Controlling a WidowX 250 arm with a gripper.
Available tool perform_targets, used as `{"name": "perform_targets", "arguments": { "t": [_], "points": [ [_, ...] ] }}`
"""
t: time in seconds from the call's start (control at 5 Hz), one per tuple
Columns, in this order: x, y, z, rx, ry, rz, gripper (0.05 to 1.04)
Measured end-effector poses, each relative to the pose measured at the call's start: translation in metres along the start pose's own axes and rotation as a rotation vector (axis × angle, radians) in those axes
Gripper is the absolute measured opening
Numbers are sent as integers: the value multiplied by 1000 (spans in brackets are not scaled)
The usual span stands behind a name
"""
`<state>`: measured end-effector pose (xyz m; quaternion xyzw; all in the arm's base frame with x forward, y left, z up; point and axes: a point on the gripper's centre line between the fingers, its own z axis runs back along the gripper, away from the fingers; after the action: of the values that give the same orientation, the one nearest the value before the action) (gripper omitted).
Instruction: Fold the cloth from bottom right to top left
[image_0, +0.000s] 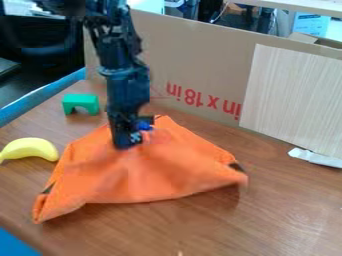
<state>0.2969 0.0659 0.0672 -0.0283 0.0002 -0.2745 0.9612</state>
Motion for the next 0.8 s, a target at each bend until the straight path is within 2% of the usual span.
{"name": "perform_targets", "arguments": {
  "t": [0.2,0.4,0.6,0.8],
  "points": [
    [-3,35,-7,-27,65,-52,91],
    [-5,56,-6,-35,76,-126,91],
    [4,69,-1,-62,47,-179,91],
    [20,85,6,-91,0,-178,91]
  ]
}}
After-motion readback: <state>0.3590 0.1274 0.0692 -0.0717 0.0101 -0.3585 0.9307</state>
